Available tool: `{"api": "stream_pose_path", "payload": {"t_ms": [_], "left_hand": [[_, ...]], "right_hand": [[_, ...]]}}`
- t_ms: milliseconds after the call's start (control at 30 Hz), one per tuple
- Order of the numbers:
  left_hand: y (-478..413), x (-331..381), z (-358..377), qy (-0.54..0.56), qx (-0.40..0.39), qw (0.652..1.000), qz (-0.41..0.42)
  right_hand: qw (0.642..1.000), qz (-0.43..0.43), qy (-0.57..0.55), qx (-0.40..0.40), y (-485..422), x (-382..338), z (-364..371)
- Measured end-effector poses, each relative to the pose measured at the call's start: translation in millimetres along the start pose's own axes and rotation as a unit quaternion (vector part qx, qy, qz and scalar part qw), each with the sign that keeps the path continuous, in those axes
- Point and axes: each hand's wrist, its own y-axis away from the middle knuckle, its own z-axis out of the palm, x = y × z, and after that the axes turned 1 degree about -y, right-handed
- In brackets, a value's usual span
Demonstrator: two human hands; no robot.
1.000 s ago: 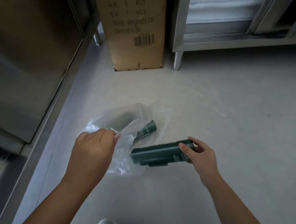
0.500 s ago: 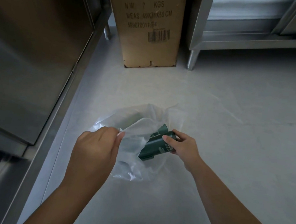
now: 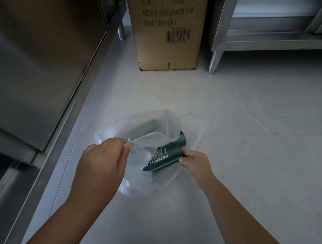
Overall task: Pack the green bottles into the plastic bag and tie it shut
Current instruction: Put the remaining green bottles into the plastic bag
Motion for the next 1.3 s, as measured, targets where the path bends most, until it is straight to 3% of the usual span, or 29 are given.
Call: {"api": "stream_pose_path", "payload": {"t_ms": [433, 867, 1100, 1300], "left_hand": [[11, 6, -1, 0.013, -0.041, 0.998, -0.047], [8, 0, 1, 0.0, -0.048, 0.999, -0.011], [15, -8, -5, 0.013, -0.072, 0.997, -0.023], [16, -5, -11, 0.012, -0.069, 0.996, -0.046]], "right_hand": [[0.981, 0.053, -0.136, 0.129, 11, 42, -33], [0.966, 0.131, -0.17, 0.141, -13, 47, 2], [0.967, 0.095, -0.115, 0.209, -14, 39, 13], [0.966, 0.066, -0.147, 0.204, 2, 14, -5]]}}
